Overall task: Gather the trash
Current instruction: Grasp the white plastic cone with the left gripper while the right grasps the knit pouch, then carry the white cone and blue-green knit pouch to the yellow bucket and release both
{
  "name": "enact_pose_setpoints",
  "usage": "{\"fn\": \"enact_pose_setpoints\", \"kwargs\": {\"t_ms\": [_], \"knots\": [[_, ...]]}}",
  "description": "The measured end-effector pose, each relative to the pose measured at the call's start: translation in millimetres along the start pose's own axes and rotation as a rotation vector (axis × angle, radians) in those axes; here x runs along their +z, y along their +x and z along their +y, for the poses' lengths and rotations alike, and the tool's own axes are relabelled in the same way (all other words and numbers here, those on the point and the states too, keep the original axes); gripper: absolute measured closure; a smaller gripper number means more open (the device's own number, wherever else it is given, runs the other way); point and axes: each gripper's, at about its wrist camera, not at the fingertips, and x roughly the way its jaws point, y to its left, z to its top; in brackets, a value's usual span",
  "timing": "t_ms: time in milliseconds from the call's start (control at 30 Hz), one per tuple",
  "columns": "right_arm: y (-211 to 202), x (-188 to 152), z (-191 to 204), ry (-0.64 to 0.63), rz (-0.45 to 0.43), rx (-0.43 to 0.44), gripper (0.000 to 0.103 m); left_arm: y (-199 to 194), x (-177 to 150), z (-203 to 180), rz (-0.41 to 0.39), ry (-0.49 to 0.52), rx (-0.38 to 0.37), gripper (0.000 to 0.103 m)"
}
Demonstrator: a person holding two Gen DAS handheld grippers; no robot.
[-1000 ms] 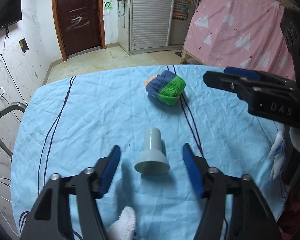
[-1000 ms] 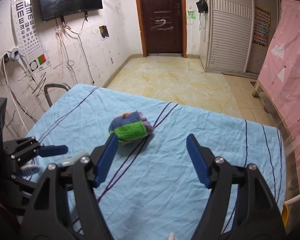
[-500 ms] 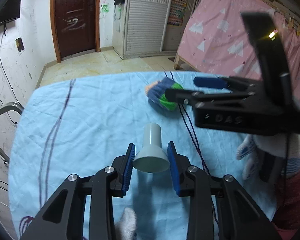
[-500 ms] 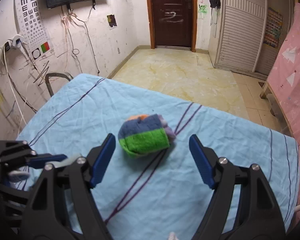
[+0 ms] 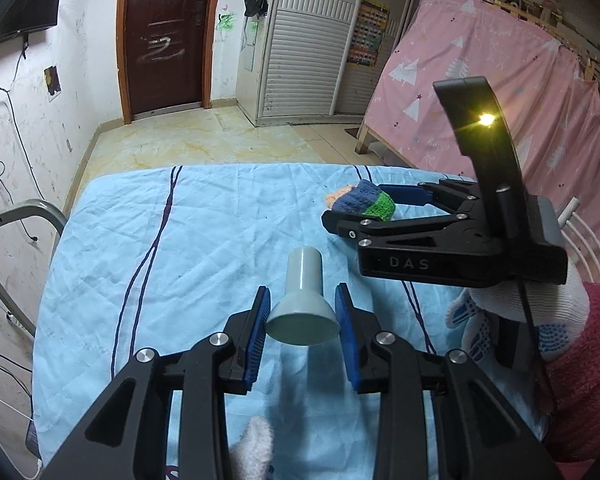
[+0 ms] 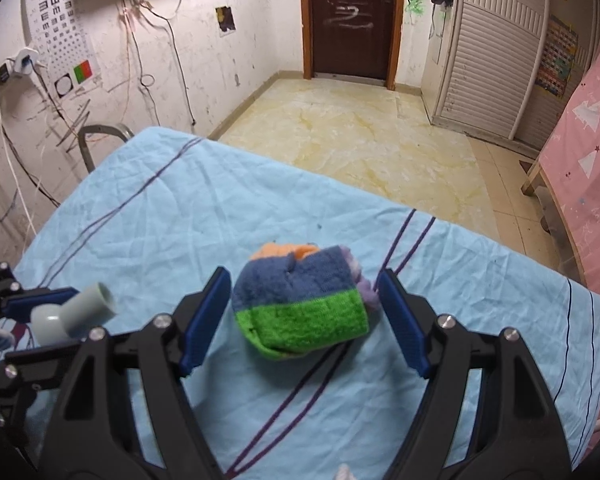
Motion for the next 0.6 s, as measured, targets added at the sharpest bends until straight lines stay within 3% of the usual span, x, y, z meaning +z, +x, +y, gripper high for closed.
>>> {"fn": "enact_pose_setpoints", "kwargs": {"t_ms": [67,100,300,600], "knots": [[2.7,0.0,0.0,-0.001,0.013,-0.014,0.033,1.8,0.8,2.1,-0.002,-0.009,-0.004,0.079],[4.8,0.5,0.2,-0.001,0.019,-0.016,0.043,1.5,1.2,2.6,-0.002,-0.011,-0.005,0.079],[3.2,0.0,1.9,-0.012,0.011,-0.045,0.067,-4.7,0.6,2.1,-0.01,-0.008,0.0,0.079],[-34.1,-1.5,-2.9,-0.01,-0.085,-0.066,0.069,-26.4,3.3,-12.0,-0.039,0.011,0.022,0.079]]}}
